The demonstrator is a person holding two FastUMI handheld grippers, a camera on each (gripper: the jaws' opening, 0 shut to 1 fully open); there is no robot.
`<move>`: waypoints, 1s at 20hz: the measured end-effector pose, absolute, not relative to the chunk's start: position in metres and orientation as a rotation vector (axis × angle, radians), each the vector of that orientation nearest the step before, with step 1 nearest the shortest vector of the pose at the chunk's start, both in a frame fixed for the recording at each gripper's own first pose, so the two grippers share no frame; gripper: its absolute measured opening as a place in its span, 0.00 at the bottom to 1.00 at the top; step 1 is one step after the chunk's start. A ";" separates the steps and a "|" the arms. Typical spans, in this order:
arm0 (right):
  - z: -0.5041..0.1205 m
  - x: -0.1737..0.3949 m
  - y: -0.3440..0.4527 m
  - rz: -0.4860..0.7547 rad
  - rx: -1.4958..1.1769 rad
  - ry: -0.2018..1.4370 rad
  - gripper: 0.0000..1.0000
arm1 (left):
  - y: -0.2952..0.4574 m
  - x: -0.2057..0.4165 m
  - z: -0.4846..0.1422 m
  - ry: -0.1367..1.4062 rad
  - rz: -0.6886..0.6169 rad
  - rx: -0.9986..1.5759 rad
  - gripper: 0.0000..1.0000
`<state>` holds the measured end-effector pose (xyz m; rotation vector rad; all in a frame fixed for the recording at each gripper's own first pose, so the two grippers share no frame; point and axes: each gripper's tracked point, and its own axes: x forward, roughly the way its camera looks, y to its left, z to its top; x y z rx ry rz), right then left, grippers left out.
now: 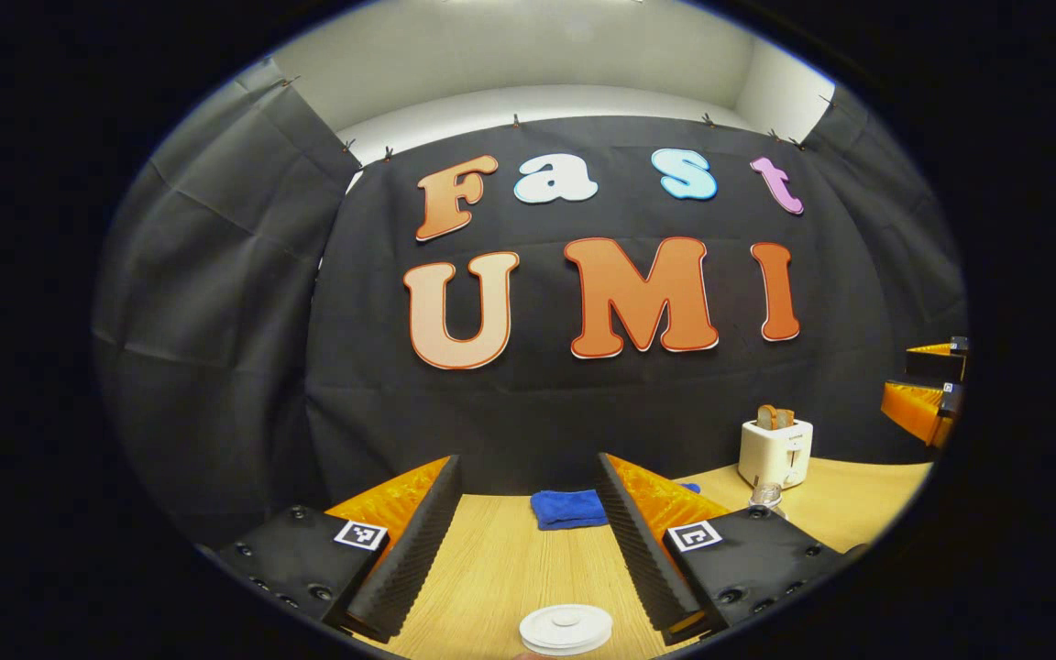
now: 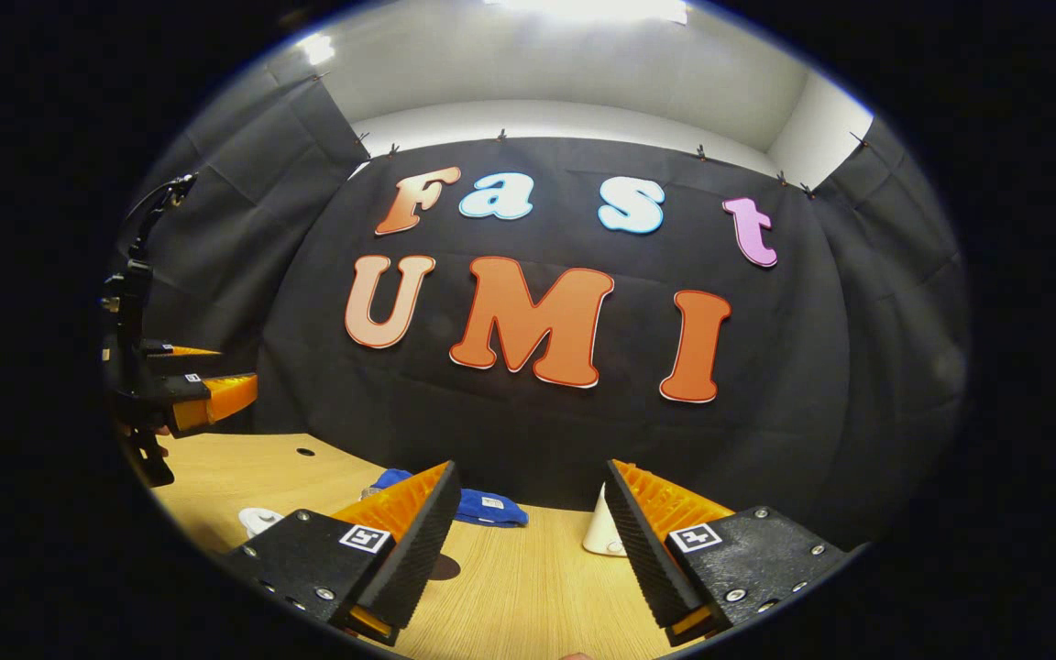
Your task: Open the teacup lid with one hand, grasp the water bottle and pour water into the teacup with the other hand; after pouring, place the water bottle on the coaster and then close the teacup lid.
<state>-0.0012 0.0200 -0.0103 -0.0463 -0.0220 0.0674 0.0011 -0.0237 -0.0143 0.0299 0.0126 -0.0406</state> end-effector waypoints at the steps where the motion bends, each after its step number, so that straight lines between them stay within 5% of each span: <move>1: -0.013 -0.001 0.019 0.066 -0.040 -0.016 0.93 | -0.023 0.002 -0.017 0.018 -0.031 0.035 0.96; 20: -0.053 -0.004 0.037 0.124 -0.020 0.067 0.95 | -0.043 -0.009 -0.159 0.376 -0.156 0.069 0.96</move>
